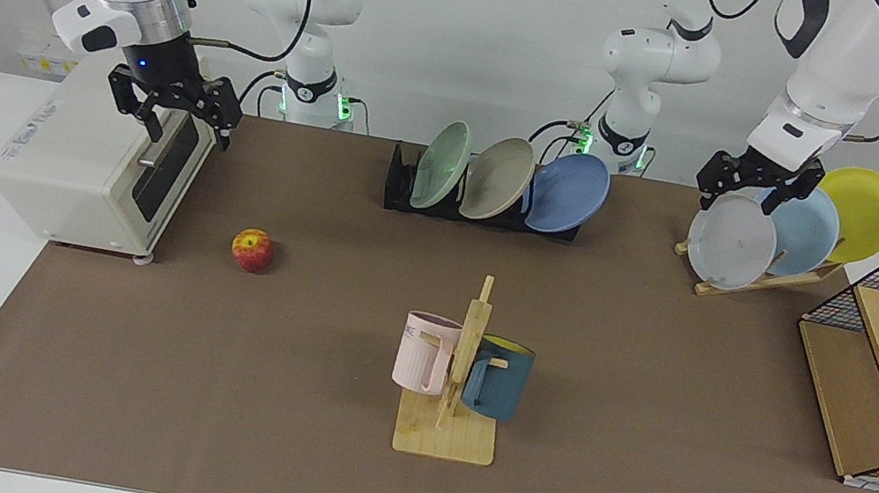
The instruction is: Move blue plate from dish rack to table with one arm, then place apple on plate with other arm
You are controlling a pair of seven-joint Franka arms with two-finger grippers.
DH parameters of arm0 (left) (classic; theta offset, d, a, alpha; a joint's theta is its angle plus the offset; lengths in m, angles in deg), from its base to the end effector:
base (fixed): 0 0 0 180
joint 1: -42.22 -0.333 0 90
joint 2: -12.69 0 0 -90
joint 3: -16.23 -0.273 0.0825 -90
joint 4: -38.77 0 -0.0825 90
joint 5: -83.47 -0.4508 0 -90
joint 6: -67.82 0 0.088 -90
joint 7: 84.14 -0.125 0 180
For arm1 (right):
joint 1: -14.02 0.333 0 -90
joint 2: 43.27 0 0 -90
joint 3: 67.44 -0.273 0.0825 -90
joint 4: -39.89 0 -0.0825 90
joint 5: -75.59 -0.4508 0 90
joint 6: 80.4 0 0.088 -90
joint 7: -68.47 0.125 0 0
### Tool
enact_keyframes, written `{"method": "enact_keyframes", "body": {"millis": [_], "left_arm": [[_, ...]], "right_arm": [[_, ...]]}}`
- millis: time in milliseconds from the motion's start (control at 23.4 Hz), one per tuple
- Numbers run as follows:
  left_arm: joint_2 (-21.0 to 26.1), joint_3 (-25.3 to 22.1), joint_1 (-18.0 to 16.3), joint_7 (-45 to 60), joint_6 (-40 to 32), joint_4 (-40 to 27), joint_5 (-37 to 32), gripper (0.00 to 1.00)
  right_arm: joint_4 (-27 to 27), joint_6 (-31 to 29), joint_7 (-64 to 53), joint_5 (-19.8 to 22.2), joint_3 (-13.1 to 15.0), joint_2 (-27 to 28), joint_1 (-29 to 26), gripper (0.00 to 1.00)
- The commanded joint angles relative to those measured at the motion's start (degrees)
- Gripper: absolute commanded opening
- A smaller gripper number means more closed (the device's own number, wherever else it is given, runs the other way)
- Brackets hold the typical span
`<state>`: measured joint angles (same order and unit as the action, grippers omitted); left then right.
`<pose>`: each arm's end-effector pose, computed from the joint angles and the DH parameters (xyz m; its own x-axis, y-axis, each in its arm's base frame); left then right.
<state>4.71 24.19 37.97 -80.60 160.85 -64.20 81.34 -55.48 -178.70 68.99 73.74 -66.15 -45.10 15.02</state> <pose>0.5829 -0.0363 0.5292 0.9995 -0.0030 -0.0321 -0.0049 -0.9983 -0.0583 0.6269 0.0003 0.5458 0.9964 -0.0188 0.0826 -0.0161 -0.9993 -0.0337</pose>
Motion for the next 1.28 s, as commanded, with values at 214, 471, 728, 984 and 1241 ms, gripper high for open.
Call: {"method": "enact_keyframes", "body": {"millis": [214,471,728,984,1241], "left_arm": [[0.3,-0.9,1.0,-0.6,-0.8,1.1,0.8,1.00],[0.3,-1.0,0.9,-0.6,0.3,0.7,1.6,1.00],[0.1,-1.1,0.9,-0.6,2.5,0.1,3.0,1.00],[0.0,-1.1,0.9,-0.7,3.2,-0.2,3.0,1.00],[-0.4,-1.0,0.9,-0.7,3.3,-1.1,2.9,1.00]], "right_arm": [[-1.5,-1.3,0.1,0.0,-0.6,-1.2,-0.6,1.00],[-1.5,-1.3,0.1,0.0,-0.6,-1.2,-0.6,1.00],[-1.5,-1.3,0.1,0.0,-0.6,-1.2,-0.6,1.00],[-1.5,-1.3,0.1,0.0,-0.6,-1.2,-0.6,1.00],[-1.5,-1.3,0.1,0.0,-0.6,-1.2,-0.6,1.00]]}}
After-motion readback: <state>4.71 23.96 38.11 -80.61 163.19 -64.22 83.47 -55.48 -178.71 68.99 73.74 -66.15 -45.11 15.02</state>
